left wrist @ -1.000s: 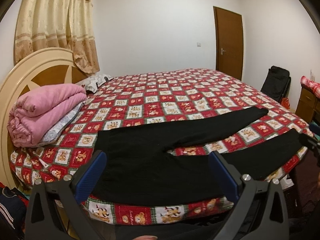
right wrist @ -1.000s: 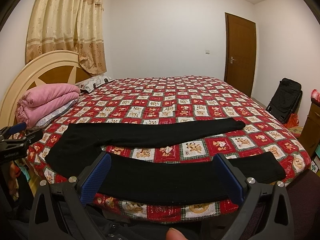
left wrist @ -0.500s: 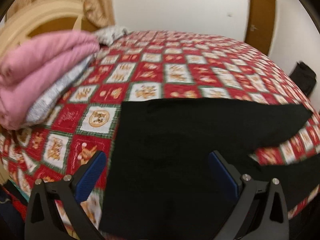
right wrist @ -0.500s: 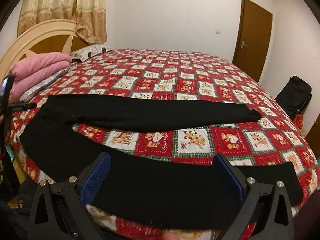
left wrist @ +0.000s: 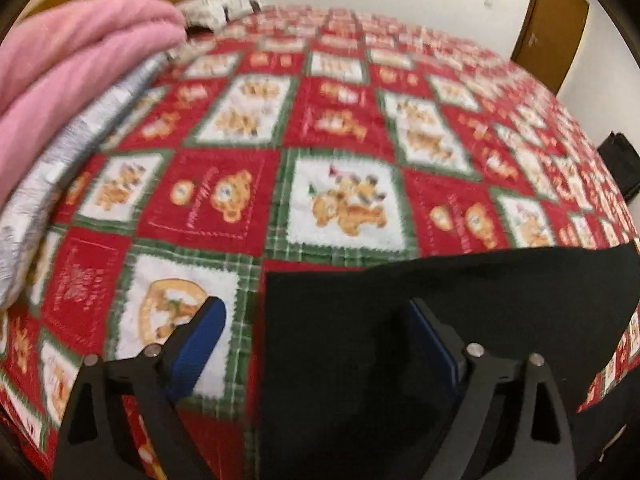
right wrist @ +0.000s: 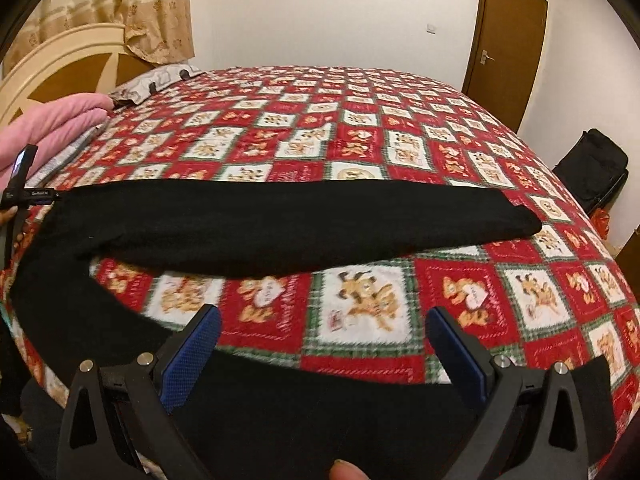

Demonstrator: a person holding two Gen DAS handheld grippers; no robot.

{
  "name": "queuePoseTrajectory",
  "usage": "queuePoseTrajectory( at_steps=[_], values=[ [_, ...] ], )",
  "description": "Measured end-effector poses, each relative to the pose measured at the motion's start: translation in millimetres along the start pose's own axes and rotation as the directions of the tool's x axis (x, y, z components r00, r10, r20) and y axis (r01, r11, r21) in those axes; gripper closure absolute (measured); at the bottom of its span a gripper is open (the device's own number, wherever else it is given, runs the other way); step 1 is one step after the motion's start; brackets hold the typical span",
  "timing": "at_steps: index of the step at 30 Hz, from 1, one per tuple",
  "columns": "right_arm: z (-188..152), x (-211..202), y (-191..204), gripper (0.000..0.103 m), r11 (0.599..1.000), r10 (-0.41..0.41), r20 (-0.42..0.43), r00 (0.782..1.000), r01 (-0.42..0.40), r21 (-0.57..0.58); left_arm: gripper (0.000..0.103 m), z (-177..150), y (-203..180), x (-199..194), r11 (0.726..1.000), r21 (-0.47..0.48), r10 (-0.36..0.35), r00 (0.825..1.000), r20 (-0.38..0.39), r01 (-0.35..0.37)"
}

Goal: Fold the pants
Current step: 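Lower the left gripper onto the black pants and close it while the right gripper grasps the pants too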

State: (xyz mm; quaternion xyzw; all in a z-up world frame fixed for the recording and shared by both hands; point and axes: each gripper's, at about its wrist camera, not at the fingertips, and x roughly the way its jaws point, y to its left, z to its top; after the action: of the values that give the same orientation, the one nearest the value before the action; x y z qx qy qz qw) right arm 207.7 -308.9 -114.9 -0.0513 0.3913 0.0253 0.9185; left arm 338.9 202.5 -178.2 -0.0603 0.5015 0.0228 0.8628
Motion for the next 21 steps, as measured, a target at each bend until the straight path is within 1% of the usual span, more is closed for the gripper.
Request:
queuePoseTrajectory(
  at_steps=[3, 4, 5, 6, 7, 9, 10, 12, 14, 15, 16, 17, 18, 19, 21],
  values=[
    [8, 10, -19, 0.001, 1.0, 0.003, -0.015, 1.0, -0.002, 0.019, 0.017, 6, 7, 8, 1.0, -0.001, -0.018, 1.0, -0.001, 0.018],
    [11, 13, -29, 0.001, 0.999, 0.003, -0.016, 1.0, -0.003, 0.033, 0.017, 6, 7, 9, 1.0, 0.001, -0.02, 1.0, -0.012, 0.02],
    [14, 16, -36, 0.001, 0.999, 0.005, -0.016, 1.0, -0.004, 0.045, 0.015, 6, 6, 11, 1.0, 0.011, -0.02, 1.0, -0.019, 0.02],
    [18, 18, -45, 0.001, 0.998, 0.004, -0.017, 1.0, -0.003, 0.061, 0.01, 7, 4, 13, 0.999, 0.028, -0.022, 0.999, -0.025, 0.023],
    [23, 22, -57, 0.001, 0.997, -0.004, -0.02, 1.0, 0.006, 0.076, 0.007, 7, 0, 16, 0.998, 0.064, -0.015, 0.999, -0.046, 0.017],
    [32, 30, -80, 0.002, 0.994, -0.032, -0.027, 0.999, 0.034, 0.102, 0.005, 8, -1, 18, 0.998, 0.062, -0.006, 0.998, -0.063, 0.01],
    [37, 34, -97, 0.002, 0.99, -0.051, -0.027, 0.998, 0.054, 0.127, 0.005, 9, -2, 19, 0.998, 0.06, 0.001, 0.997, -0.073, 0.004],
    [45, 41, -121, 0.009, 0.984, -0.082, -0.037, 0.996, 0.087, 0.156, 0.005, 14, -6, 22, 0.998, 0.066, 0.023, 0.995, -0.099, -0.016],
    [52, 50, -151, 0.029, 0.975, -0.105, -0.055, 0.993, 0.114, 0.19, 0.01, 16, -10, 20, 0.997, 0.072, 0.04, 0.994, -0.101, -0.033],
    [56, 58, -169, 0.032, 0.969, -0.106, -0.076, 0.991, 0.12, 0.215, 0.02, 17, -13, 19, 0.995, 0.089, 0.045, 0.995, -0.093, -0.037],
    [58, 63, -181, 0.037, 0.964, -0.109, -0.088, 0.99, 0.127, 0.232, 0.04, 17, -18, 14, 0.994, 0.104, 0.027, 0.997, -0.076, -0.019],
    [60, 68, -194, 0.038, 0.958, -0.115, -0.096, 0.989, 0.136, 0.254, 0.048, 17, -21, 11, 0.994, 0.111, 0.008, 0.998, -0.068, -0.001],
    [65, 77, -212, 0.038, 0.948, -0.109, -0.108, 0.988, 0.137, 0.287, 0.059, 17, -23, 9, 0.993, 0.122, 0.0, 0.998, -0.061, 0.008],
    [68, 82, -221, 0.038, 0.945, -0.1, -0.117, 0.988, 0.131, 0.299, 0.067, 17, -26, 9, 0.991, 0.134, -0.009, 0.998, -0.063, 0.017],
    [80, 100, -246, 0.038, 0.935, -0.092, -0.129, 0.987, 0.131, 0.329, 0.074, 17, -28, 10, 0.989, 0.14, -0.034, 0.998, -0.056, 0.042]
  ],
)
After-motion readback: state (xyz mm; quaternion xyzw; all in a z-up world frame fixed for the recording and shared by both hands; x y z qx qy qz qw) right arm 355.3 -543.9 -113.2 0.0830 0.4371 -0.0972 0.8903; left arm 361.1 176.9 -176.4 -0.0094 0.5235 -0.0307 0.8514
